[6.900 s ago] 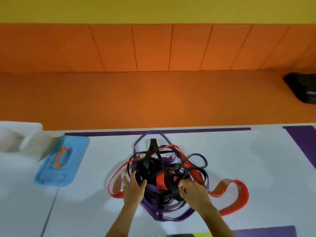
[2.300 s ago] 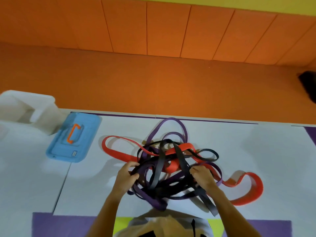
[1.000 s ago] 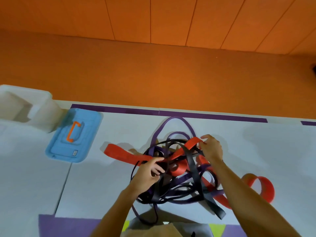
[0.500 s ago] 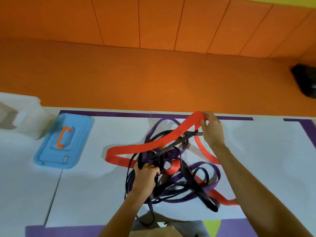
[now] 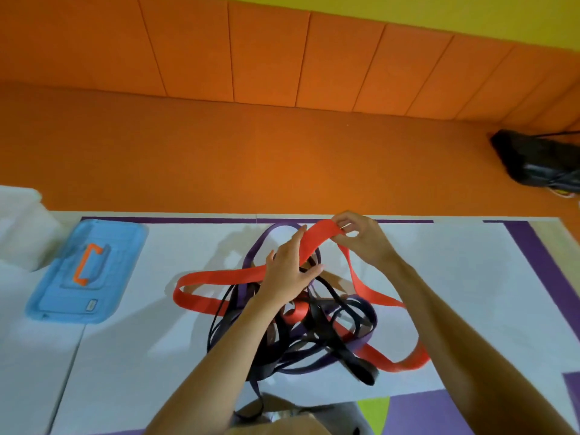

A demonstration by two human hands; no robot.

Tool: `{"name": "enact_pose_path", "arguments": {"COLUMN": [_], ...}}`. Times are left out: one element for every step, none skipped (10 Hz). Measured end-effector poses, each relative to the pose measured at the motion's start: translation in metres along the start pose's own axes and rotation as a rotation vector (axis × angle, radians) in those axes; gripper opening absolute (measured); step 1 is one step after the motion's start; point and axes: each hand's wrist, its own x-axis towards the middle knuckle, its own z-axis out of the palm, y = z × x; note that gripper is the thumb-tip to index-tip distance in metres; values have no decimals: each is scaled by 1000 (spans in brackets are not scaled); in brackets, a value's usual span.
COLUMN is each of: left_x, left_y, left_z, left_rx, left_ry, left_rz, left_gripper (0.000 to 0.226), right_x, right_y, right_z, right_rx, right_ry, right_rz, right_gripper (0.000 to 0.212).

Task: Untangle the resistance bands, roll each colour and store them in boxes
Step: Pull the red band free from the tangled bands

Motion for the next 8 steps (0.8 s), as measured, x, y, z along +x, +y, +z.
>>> {"name": "enact_pose_path", "arguments": {"left_x": [15, 20, 23, 29, 34, 39, 44, 40], "left_y": [1, -1, 3, 13, 26, 40, 43, 35], "left_z": [-11, -27, -43, -56, -59, -54, -55, -58], "left_rx": [-35, -46, -74, -211, -317, -399, -512, -367], "left_ry": [71, 112, 113, 95, 71, 132, 252, 231], "left_rz": [26, 52, 59, 2, -15, -47, -141, -108], "left_gripper": [39, 23, 37, 38, 31, 26, 26, 28], "right_x": [-3, -5, -15, -29, -41, -46, -49, -54], "right_y": [14, 36, 55, 66, 78, 85, 92, 98], "right_z": [-4, -12, -15, -13, -11, -16, -32, -56], "right_rx": [-77, -348, -503, -404, -351, -329, -260, -274], "right_ry": [42, 70, 6, -62, -120, -152, -220, -285], "right_rz": [-32, 11, 58, 206, 238, 188, 233, 282], "right_gripper": [19, 26, 32, 31, 36, 43, 44, 41]}}
